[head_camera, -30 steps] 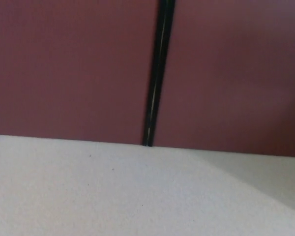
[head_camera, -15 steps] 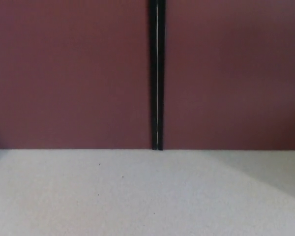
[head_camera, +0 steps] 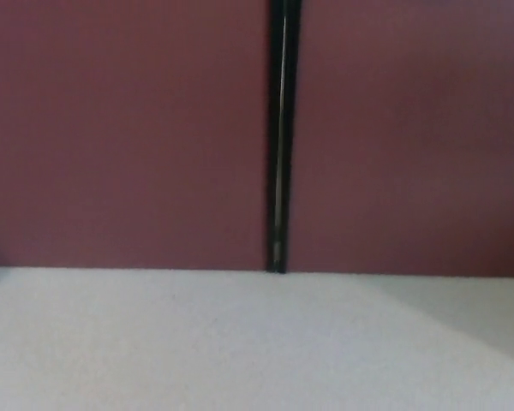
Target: The robot walks towards the door handle and put its right hand on it and twist the handle
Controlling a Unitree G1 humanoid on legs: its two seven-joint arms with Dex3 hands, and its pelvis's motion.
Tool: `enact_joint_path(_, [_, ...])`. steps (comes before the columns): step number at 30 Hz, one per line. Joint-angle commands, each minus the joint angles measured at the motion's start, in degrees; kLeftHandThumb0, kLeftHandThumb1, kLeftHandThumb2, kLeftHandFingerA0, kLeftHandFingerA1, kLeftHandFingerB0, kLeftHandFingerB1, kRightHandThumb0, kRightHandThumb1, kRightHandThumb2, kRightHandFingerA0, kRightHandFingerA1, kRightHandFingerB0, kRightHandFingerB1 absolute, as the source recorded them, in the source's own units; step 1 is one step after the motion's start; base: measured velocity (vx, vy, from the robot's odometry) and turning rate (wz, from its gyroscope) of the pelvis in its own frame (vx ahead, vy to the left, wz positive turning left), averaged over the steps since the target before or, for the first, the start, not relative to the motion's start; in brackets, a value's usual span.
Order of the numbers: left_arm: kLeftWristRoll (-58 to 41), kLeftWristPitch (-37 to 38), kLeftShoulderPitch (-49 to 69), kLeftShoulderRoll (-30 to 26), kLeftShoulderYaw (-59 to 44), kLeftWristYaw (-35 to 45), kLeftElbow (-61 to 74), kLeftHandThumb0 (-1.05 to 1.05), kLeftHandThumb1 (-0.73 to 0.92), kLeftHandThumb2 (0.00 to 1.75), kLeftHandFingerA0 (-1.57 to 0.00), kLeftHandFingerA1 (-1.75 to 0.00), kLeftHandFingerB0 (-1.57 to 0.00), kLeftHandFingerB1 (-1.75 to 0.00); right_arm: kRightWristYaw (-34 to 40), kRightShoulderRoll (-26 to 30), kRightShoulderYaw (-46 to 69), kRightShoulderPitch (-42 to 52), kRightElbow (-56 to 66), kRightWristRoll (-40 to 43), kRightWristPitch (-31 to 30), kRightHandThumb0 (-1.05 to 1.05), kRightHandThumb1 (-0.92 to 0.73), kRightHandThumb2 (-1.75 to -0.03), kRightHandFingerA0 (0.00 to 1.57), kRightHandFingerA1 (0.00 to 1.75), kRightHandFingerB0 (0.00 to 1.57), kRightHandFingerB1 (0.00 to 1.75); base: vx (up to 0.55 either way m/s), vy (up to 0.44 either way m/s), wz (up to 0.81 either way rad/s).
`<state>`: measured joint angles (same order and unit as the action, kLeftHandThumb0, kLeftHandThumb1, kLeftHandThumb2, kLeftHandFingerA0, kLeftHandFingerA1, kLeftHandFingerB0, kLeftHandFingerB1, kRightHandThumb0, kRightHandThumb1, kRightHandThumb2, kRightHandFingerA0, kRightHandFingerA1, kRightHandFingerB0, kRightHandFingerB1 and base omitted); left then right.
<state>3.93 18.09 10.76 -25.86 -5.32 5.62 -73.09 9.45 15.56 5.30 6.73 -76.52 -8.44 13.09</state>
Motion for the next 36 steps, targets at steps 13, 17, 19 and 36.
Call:
enact_joint_path(13, [0.6,-0.3,0.2,-0.4,0.5,0.1,-0.8,0.04,0.56,0.94,-0.19,-0.5,-0.14,-0.47,-0.6,-0.2,-1.1,-0.3,-0.1,-0.3,-0.2,-0.33,-0.56,-0.73,0.67,0.56,0.44,0.46,0.07,0.133,-0.02])
enact_joint_path(17, [0.5,0.0,0.5,-0.3,0.4,0.0,-0.6,0.04,0.57,0.95,-0.19,-0.5,-0.14,-0.47,-0.6,-0.3,-1.2,-0.5,-0.2,-0.4,-0.3,-0.33,-0.57,-0.74,0.67,0.56,0.44,0.46,0.02,-0.032,0.03])
enact_joint_path(19, [0.2,-0.1,0.4,-0.3,0.1,0.4,-0.9,0.04,0.57,0.95,-0.2,-0.5,-0.13,-0.47,-0.6,-0.2,-1.4,-0.7,-0.3,-0.5,-0.3,-0.33,-0.57,-0.74,0.68,0.57,0.45,0.46,0.03,-0.136,0.05])
enact_joint_path(36, [0.3,-0.2,0.2,-0.3,0.1,0.3,-0.3,0.04,0.56,0.94,-0.25,-0.52,-0.14,-0.47,-1.5,0.0,-2.2,-1.2,-0.1,-0.2,-0.6,-0.21,-0.65,-0.59,0.72,0.47,0.47,0.37,0.05,-0.152,0.02])
